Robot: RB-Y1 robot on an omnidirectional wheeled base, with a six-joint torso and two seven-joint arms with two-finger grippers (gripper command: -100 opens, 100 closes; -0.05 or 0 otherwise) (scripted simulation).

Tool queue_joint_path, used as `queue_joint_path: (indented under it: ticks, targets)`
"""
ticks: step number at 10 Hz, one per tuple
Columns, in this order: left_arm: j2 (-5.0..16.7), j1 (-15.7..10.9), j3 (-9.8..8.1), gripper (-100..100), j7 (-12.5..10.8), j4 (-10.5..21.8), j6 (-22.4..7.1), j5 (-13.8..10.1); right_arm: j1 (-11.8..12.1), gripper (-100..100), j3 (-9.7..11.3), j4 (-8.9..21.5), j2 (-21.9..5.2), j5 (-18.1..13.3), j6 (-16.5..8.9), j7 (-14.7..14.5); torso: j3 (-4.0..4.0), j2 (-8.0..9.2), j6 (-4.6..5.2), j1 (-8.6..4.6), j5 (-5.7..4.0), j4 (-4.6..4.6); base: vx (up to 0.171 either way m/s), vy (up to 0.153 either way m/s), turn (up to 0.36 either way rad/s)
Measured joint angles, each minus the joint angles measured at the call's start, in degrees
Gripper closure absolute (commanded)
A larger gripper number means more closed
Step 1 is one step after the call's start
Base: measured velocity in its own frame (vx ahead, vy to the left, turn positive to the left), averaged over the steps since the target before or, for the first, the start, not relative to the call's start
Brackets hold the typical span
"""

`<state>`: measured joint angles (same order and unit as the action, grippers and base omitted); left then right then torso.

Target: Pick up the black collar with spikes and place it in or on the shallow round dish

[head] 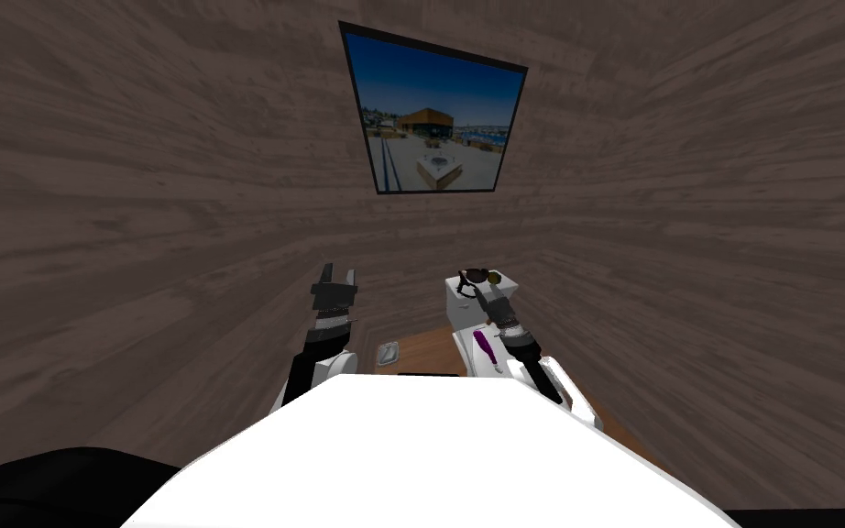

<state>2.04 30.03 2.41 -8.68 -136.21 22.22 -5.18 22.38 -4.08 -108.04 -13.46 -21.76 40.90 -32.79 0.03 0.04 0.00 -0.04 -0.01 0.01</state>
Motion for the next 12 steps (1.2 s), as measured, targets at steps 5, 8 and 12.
queue_joint_path:
  ticks: [5, 8, 12]
  targets:
    - [0.0, 0.0, 0.0, 0, 0.0, 0.0, 0.0, 0.0, -1.83, -100, -1.65, 3.88, -0.55, -5.68, 0.52, -7.68, 0.0, -0.01, 0.0, 0.01, 0.0, 0.0, -0.013, -0.01, 0.003]
    - [0.0, 0.0, 0.0, 0, 0.0, 0.0, 0.0, 0.0, -2.62, -100, -2.59, 6.07, -0.71, -8.55, 1.02, -11.92, -0.01, -0.03, 0.0, 0.0, 0.0, -0.01, -0.007, -0.01, 0.004]
    - [0.0, 0.0, 0.0, 0, 0.0, 0.0, 0.0, 0.0, -4.05, -100, -3.66, 8.52, -0.89, -13.04, 0.73, -18.08, -0.01, -0.02, 0.0, 0.01, 0.0, 0.0, -0.01, -0.013, 0.006]
